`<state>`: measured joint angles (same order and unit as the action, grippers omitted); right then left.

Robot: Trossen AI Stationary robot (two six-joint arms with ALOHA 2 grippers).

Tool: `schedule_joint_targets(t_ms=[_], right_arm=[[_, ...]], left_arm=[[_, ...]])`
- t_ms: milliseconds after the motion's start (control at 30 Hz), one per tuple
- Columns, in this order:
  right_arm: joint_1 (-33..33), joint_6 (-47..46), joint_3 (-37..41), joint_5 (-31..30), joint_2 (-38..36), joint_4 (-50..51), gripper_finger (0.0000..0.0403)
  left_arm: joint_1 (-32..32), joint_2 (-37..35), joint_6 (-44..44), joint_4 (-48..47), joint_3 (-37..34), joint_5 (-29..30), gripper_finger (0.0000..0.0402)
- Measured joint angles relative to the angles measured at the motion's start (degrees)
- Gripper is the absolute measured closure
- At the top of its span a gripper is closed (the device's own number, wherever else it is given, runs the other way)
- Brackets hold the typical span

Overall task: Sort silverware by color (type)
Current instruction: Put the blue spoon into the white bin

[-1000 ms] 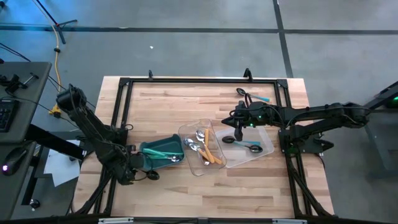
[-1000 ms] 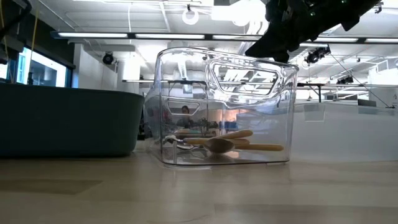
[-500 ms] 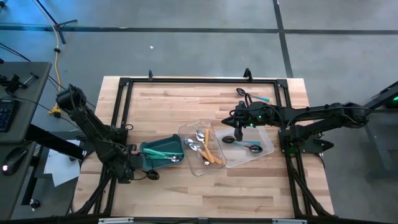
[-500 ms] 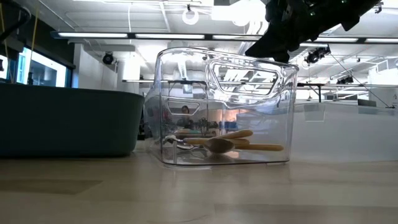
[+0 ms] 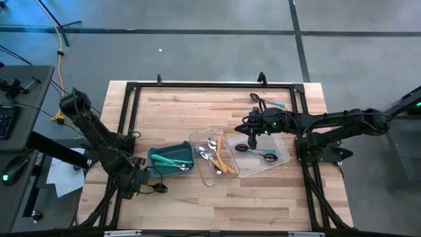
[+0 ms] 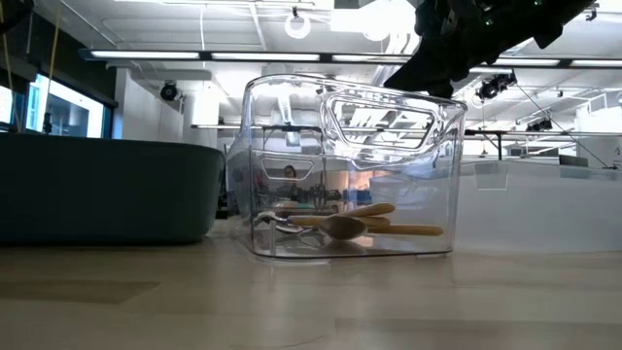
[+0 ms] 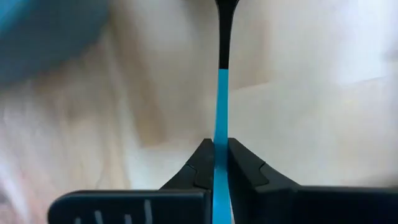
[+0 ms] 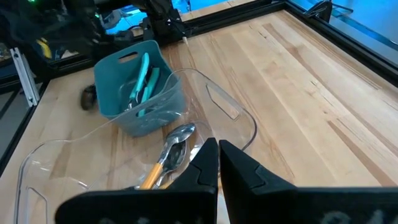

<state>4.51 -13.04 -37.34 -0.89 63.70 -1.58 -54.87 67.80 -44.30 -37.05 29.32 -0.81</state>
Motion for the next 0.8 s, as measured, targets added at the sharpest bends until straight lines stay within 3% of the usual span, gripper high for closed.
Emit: schedule_joint_targets(t_ms=[333, 567, 700, 800], right_arm=[[0.0, 0.0, 0.0, 0.0, 0.0, 0.57, 0.0403], [0.0, -0.52, 0.0, 0.0, 0.0, -0.87, 0.0403], [0.0, -1.95, 0.0, 0.0, 0.0, -5.15, 0.0403], [0.0, -1.95, -0.07, 0.0, 0.0, -7.82, 0.0403]], left_arm=[[4.76, -6.93, 11.17, -3.7, 11.83, 0.72, 0.0396], [17.17, -8.18, 19.8, -1.01, 22.7, 15.74, 0.0397], [26.11, -8.72, 24.45, 6.01, 22.53, 21.26, 0.0397], [32.05, -9.69, 27.94, 20.46, 18.02, 20.27, 0.0397]])
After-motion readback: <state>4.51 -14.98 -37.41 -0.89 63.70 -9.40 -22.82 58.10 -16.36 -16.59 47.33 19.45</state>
